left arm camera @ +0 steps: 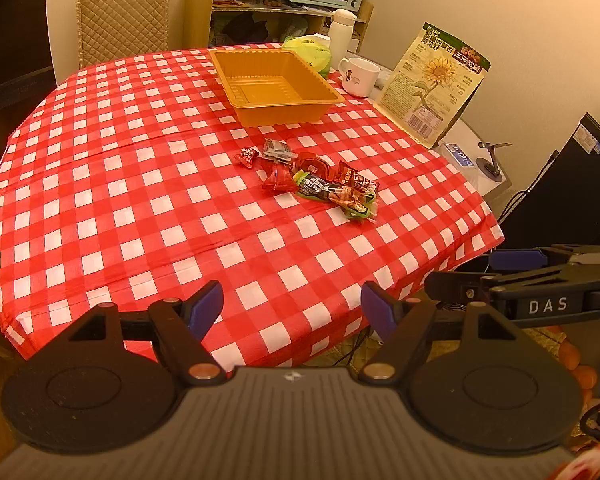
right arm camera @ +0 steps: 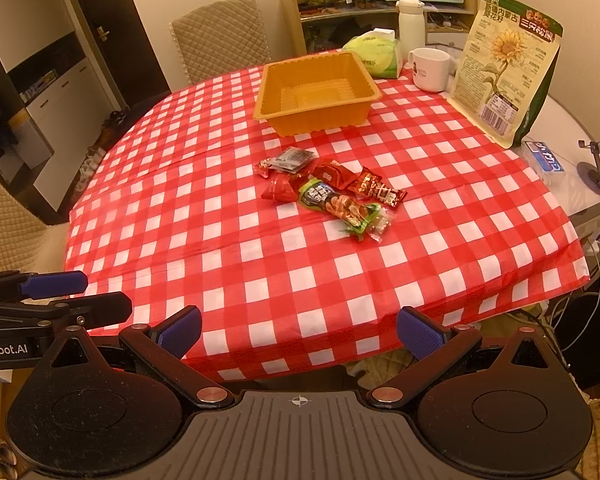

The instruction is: Organize snacks

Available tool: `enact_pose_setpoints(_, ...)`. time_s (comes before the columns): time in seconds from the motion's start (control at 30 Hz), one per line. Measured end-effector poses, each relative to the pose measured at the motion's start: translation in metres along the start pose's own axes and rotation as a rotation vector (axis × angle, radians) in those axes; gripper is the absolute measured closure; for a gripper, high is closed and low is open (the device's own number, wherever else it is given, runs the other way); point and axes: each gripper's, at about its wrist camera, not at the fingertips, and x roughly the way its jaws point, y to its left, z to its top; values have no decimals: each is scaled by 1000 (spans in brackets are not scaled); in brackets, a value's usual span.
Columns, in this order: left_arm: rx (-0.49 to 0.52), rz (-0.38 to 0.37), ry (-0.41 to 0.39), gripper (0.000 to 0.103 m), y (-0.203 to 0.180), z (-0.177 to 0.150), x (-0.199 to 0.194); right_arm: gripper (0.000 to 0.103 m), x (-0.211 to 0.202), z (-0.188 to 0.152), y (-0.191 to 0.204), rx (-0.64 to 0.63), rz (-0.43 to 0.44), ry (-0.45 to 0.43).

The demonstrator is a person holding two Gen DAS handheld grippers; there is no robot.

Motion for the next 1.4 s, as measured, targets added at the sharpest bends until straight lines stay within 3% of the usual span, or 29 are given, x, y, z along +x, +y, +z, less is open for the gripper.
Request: enact_pose_setpoints(1.4, -1, -1, -2, 29, 0, 0, 0, 0, 7, 3, 7, -7, 0, -2)
